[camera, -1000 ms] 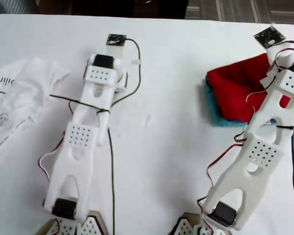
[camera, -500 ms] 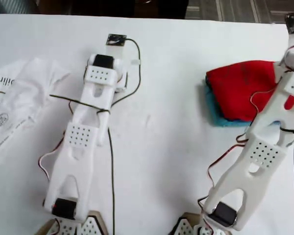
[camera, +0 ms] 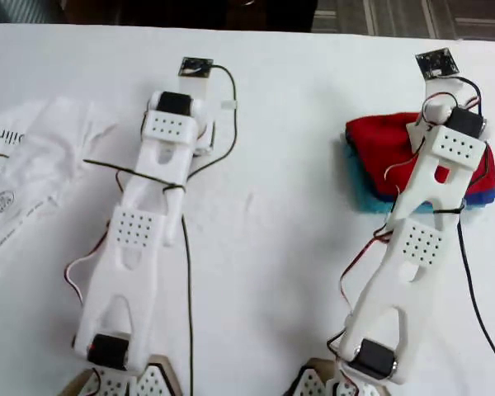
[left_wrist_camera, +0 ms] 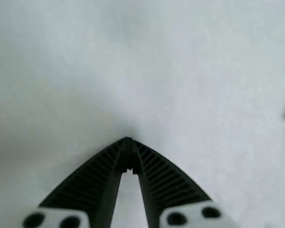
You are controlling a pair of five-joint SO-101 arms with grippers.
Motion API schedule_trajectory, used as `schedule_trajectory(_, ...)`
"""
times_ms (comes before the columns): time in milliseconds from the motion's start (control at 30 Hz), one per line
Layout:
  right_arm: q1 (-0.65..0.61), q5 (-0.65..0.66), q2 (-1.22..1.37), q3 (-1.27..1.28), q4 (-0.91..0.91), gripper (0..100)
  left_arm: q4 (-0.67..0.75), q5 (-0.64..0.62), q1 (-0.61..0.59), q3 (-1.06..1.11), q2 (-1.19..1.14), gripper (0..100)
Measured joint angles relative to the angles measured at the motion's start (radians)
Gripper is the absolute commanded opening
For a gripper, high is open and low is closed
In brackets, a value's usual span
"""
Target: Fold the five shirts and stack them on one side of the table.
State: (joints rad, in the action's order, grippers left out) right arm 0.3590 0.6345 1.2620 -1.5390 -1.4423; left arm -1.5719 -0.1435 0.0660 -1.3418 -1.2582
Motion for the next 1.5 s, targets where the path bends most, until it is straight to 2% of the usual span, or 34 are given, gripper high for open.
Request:
schedule_trajectory(100, -0.002, 0.000, 0.002, -0.069, -0.023, 3.0, -0.015, 0.002, 0.000, -0.014, -0.002, 3)
schedule_trajectory(200, -0.002, -0.008, -0.044, -0.081, -0.061, 3.4, -0.115, 0.003, -0.017, -0.083, -0.005, 3)
schedule_trajectory(300, -0.014, -0.087, -0.147, -0.081, -0.118, 3.6, -0.187, 0.011, -0.060, -0.157, 0.009, 3)
schedule_trajectory(433, -0.037, -0.204, -0.292, -0.081, -0.193, 9.1, -0.198, 0.118, -0.166, -0.170, 0.077, 3)
schedule_trajectory(567, -0.071, -0.226, -0.341, -0.084, -0.284, 15.9, -0.198, 0.149, -0.313, -0.170, 0.164, 3)
schedule_trajectory(667, -0.081, -0.232, -0.351, -0.084, -0.304, 16.6, -0.198, 0.199, -0.419, -0.166, 0.242, 7)
schedule_trajectory(800, -0.081, -0.232, -0.393, -0.084, -0.304, 16.6, -0.198, 0.302, -0.525, -0.025, 0.370, 13)
schedule_trajectory(967, -0.109, -0.232, -0.491, -0.054, -0.304, 16.6, -0.198, 0.370, -0.655, 0.261, 0.565, 13)
schedule_trajectory(1200, -0.193, -0.232, -0.724, 0.235, -0.304, 16.6, -0.198, 0.479, -0.850, 0.555, 0.747, 14)
schedule_trajectory(1400, -0.279, -0.232, -1.030, 0.660, -0.304, 16.6, -0.198, 0.626, -1.048, 0.598, 0.758, 14)
schedule_trajectory(1500, -0.350, -0.196, -1.195, 0.882, -0.304, 16.6, -0.193, 0.720, -1.106, 0.611, 0.758, 14)
